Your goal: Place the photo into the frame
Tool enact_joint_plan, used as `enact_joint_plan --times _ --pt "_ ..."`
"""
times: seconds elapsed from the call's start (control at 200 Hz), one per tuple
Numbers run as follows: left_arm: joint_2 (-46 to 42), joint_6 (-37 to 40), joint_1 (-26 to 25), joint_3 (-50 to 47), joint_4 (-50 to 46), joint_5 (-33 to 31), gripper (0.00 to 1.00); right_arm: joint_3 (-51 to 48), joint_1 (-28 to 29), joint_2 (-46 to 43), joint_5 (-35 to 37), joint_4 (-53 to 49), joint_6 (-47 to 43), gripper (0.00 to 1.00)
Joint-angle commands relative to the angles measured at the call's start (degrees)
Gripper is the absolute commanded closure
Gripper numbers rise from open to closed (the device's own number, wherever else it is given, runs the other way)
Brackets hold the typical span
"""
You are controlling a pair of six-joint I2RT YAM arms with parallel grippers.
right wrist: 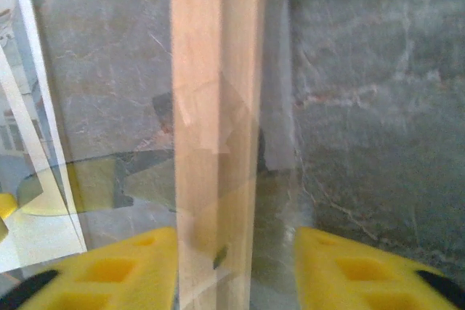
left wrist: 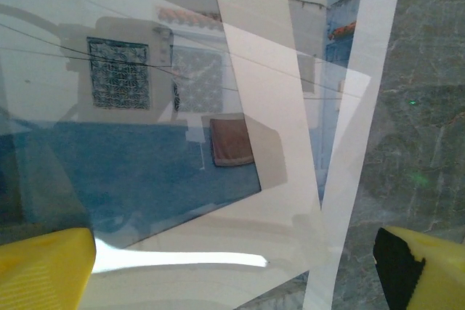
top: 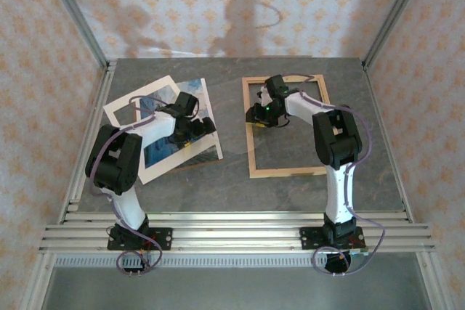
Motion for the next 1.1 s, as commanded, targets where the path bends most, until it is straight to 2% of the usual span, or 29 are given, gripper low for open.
enact_joint_plan --times 0.0,0.115,0.21,0.39,0.671,1.096 --pt "1.16 0.83 -0.25 -0.48 -1.04 -0.71 0.0 -1.29 -0.24 -4.17 -0.17 0.69 0.16 0.63" --pt "0.98 0.79 -0.25 -0.18 -1.34 -0.83 0.0 -2.03 -0.27 -5.88 2.84 -0.47 -0.07 0.74" --pt "0.55 0.98 -0.23 0.42 -2.2 -1.12 0.0 -2.64 -0.35 -7.52 4.65 -1.58 -0.64 0.9" --pt "-0.74 1.57 -0.27 2.11 -4.08 -2.09 0.0 -4.05 -0.73 -11.0 7.06 -3.52 -1.41 1.0" --pt "-3.26 2.37 -0.25 6.45 -6.91 -3.04 0.0 -6.44 -4.88 -15.03 10.91 -8.21 -4.93 1.0" --pt "-4.33 1.45 -0.26 6.16 -6.02 -2.79 0.0 -3.79 -11.92 -18.27 20.5 -19.18 -17.45 1.0"
